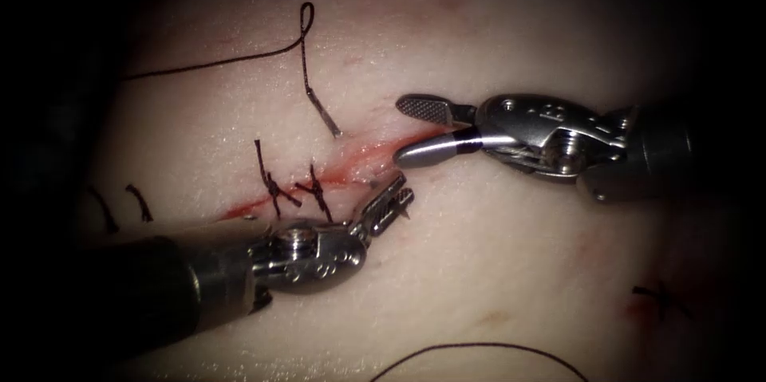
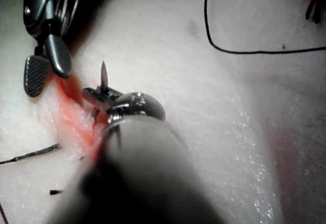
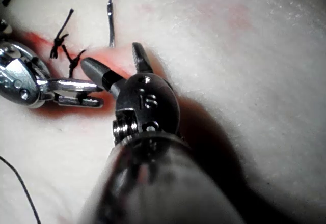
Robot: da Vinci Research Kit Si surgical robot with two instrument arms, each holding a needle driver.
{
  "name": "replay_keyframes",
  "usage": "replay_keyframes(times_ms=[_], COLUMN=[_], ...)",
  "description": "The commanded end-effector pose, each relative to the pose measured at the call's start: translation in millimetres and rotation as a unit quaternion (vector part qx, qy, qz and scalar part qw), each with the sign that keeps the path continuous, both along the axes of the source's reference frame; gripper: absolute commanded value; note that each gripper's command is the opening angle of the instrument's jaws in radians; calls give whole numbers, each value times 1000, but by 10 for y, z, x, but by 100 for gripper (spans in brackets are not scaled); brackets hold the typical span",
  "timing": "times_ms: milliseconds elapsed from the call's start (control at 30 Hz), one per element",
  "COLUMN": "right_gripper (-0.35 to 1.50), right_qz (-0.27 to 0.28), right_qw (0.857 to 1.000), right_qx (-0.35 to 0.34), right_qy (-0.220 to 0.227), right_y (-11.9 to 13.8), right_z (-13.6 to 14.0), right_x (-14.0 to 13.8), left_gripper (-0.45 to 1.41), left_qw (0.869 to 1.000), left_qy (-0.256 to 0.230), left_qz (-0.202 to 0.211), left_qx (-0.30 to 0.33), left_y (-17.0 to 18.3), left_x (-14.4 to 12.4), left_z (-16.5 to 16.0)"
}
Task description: Wound Closure
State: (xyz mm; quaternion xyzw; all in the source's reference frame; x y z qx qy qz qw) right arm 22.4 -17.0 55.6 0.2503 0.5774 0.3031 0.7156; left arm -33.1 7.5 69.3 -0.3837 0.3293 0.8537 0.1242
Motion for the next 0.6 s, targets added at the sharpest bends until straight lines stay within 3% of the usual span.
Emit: replay_keyframes(times_ms=[33,133,267,300,333,367,400,600], right_gripper=[86,78,70,61,46,19,11,4], right_qz=[1,4,6,6,5,3,2,-3], right_qw=[1000,1000,1000,1000,1000,1000,1000,1000], right_qx=[1,2,4,4,4,4,4,1], right_qy=[0,2,7,7,7,8,9,11], right_y=[-5,-5,-3,-3,-4,-4,-5,-8], right_z=[4,3,1,1,0,-1,-1,-2], right_x=[5,4,-4,-5,-7,-9,-11,-22], left_gripper=[-45,-45,-45,-45,-45,-45,-45,-45], left_qw=[1000,1000,996,994,991,989,986,958], left_qy=[-2,-12,-51,-58,-69,-80,-92,-169], left_qz=[1,12,73,86,101,113,123,157], left_qx=[1,-2,22,31,44,54,65,167], left_y=[1,-2,-5,-6,-6,-6,-7,-14], left_x=[-4,-4,-9,-10,-11,-11,-12,-19], left_z=[4,2,-4,-6,-8,-10,-11,-22])
